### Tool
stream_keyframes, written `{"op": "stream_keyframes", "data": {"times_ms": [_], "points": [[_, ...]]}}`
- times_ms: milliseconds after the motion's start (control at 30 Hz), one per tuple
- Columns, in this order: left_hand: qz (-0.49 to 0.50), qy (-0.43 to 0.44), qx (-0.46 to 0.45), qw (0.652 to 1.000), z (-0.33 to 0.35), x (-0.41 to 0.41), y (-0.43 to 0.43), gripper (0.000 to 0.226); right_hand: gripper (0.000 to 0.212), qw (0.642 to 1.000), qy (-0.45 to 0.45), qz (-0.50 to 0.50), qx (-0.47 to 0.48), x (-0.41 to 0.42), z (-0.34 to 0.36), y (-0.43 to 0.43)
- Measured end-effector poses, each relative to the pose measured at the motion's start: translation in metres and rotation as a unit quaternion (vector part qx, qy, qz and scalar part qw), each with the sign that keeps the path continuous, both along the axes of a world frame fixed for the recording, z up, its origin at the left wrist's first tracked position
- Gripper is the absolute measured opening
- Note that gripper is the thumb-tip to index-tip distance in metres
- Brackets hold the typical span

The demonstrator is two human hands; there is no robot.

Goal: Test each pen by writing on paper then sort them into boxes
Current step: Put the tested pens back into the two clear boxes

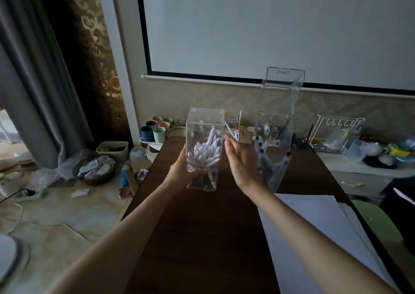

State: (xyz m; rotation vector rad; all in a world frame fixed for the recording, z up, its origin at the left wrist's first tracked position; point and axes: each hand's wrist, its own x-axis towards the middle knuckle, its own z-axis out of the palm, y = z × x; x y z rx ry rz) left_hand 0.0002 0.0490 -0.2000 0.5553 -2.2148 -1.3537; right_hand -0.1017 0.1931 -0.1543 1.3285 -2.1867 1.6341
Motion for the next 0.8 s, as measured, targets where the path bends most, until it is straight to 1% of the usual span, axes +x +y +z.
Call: {"op": "stream_keyframes", "data": {"times_ms": [33,100,133,167,233,300,433,533,600,667,733,800], "points": [[-0.006,0.003,-0.003,1.000,-0.002,-0.001,0.000,0.098,0.055,0.999,-0.024,0.009,0.045,-0.002,-0.002,0.000],[-0.017,0.002,-0.012,1.000,-0.005,0.000,0.002,0.086,0.078,0.976,-0.131,0.078,0.154,-0.003,-0.007,-0.003],[-0.012,-0.006,-0.016,1.000,-0.008,0.001,0.002,0.080,0.085,0.967,-0.152,0.095,0.179,-0.003,-0.011,-0.007],[0.004,-0.010,-0.020,1.000,-0.012,0.002,0.002,0.076,0.088,0.968,-0.148,0.098,0.179,-0.002,-0.016,-0.011],[0.043,-0.013,-0.016,0.999,-0.019,0.002,-0.003,0.069,0.084,0.972,-0.159,0.097,0.142,-0.001,-0.026,-0.021],[0.057,-0.009,-0.011,0.998,-0.023,-0.002,-0.009,0.062,0.080,0.972,-0.183,0.080,0.122,-0.004,-0.033,-0.032],[0.067,-0.030,-0.011,0.997,-0.019,-0.022,-0.023,0.067,0.074,0.970,-0.201,0.036,0.132,-0.017,-0.031,-0.058],[0.076,-0.082,-0.012,0.994,-0.015,-0.037,-0.033,0.068,0.073,0.966,-0.212,0.009,0.145,-0.024,-0.025,-0.069],[0.085,-0.116,-0.003,0.990,-0.016,-0.038,-0.033,0.070,0.078,0.958,-0.223,-0.004,0.179,-0.024,-0.024,-0.064],[0.088,-0.138,0.023,0.986,-0.022,-0.031,-0.028,0.081,0.080,0.951,-0.236,-0.005,0.199,-0.024,-0.026,-0.048],[0.116,-0.154,0.000,0.981,-0.028,-0.018,-0.017,0.089,0.073,0.950,-0.250,0.014,0.185,-0.022,-0.031,-0.023],[0.163,-0.135,-0.038,0.977,-0.031,-0.003,0.000,0.083,0.060,0.949,-0.260,0.045,0.170,-0.019,-0.035,0.010]]}}
